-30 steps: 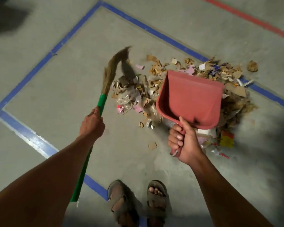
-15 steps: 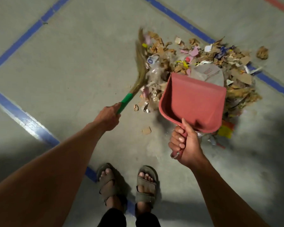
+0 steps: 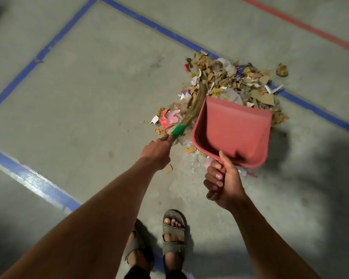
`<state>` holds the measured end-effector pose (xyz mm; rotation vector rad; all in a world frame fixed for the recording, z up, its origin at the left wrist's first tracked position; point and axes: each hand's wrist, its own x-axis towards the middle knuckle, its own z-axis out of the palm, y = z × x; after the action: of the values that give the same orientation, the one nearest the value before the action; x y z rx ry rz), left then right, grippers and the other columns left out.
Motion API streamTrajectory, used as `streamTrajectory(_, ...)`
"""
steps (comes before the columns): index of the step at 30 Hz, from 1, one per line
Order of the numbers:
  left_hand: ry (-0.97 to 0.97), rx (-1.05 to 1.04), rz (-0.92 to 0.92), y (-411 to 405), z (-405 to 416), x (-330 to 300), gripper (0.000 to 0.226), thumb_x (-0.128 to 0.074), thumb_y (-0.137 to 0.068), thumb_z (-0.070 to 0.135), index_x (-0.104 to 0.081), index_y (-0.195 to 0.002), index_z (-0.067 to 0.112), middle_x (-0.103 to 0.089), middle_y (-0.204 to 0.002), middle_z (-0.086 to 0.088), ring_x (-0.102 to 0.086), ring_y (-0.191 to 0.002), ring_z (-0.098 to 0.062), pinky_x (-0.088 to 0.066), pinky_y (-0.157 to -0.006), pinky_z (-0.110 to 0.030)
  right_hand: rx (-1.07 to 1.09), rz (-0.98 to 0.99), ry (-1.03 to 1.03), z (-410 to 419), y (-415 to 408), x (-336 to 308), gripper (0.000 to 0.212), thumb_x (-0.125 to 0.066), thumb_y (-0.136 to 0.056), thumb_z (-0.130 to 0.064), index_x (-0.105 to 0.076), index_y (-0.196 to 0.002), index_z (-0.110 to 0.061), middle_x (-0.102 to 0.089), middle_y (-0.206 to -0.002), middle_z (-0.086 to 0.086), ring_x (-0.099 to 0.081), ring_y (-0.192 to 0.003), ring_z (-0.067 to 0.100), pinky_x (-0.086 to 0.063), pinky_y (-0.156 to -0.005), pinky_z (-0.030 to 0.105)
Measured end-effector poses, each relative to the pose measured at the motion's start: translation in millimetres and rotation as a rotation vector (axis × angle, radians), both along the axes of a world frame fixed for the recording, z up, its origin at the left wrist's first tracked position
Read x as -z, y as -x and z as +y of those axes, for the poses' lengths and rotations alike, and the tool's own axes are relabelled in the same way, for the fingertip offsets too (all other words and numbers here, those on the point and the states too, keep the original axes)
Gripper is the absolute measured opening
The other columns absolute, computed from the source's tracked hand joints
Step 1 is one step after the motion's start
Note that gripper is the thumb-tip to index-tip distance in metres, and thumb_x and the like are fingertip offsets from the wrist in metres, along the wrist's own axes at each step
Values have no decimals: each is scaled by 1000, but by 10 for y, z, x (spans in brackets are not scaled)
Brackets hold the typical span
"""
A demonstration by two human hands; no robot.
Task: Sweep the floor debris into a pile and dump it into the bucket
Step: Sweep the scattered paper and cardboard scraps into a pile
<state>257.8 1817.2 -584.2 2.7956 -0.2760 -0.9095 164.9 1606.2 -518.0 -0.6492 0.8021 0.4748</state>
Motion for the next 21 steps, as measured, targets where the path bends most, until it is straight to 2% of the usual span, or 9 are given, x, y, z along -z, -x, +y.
streamTrajectory(3,-41,-50,-60,55,109,-103,81,-44,-96,7,-9,-166,28,-22,-171,3,-63,-115,-43,-58,-83,-49,9,-5,6,-51,73,-93,46,-55,-102,-49,-40,-69,-22,-26,-50,-6,-23,-33,6,-20,-33,22)
streamTrajectory(8,47,-230,-153,131,397,-291,69,-41,-103,18,-13,-165,28,-25,-170,3,-61,-119,-45,-55,-92,-52,21,-9,-2,-46,25,-237,46,-56,-102,-50,-41,-69,-22,-27,-49,-7,-23,-32,5,-21,-31,21)
streamTrajectory(12,96,-403,-170,305,606,-349,63,-42,-106,20,-20,-165,24,-35,-166,-5,-55,-130,-41,-47,-107,-50,9,-27,-28,54,-59,-313,46,-56,-101,-50,-41,-68,-22,-28,-48,-7,-24,-32,6,-22,-32,22)
streamTrajectory(14,101,-486,-155,463,665,-281,61,-42,-106,18,-23,-164,20,-40,-163,-9,-54,-131,-40,-45,-110,-48,-18,-33,-24,117,-85,-317,47,-56,-102,-50,-41,-67,-22,-28,-46,-7,-24,-31,6,-20,-32,21)
streamTrajectory(18,40,-665,-50,814,681,-68,54,-39,-105,16,-32,-159,19,-51,-152,-11,-60,-119,-35,-52,-100,-47,-68,-34,-30,195,-53,-249,46,-57,-100,-50,-39,-68,-23,-28,-46,-7,-24,-31,5,-17,-34,21)
streamTrajectory(21,-23,-610,93,1056,568,121,56,-41,-104,15,-33,-159,20,-57,-142,-13,-62,-114,-35,-52,-98,-44,-103,-17,-28,185,65,-74,45,-57,-100,-50,-40,-68,-23,-28,-46,-7,-24,-31,5,-17,-34,22)
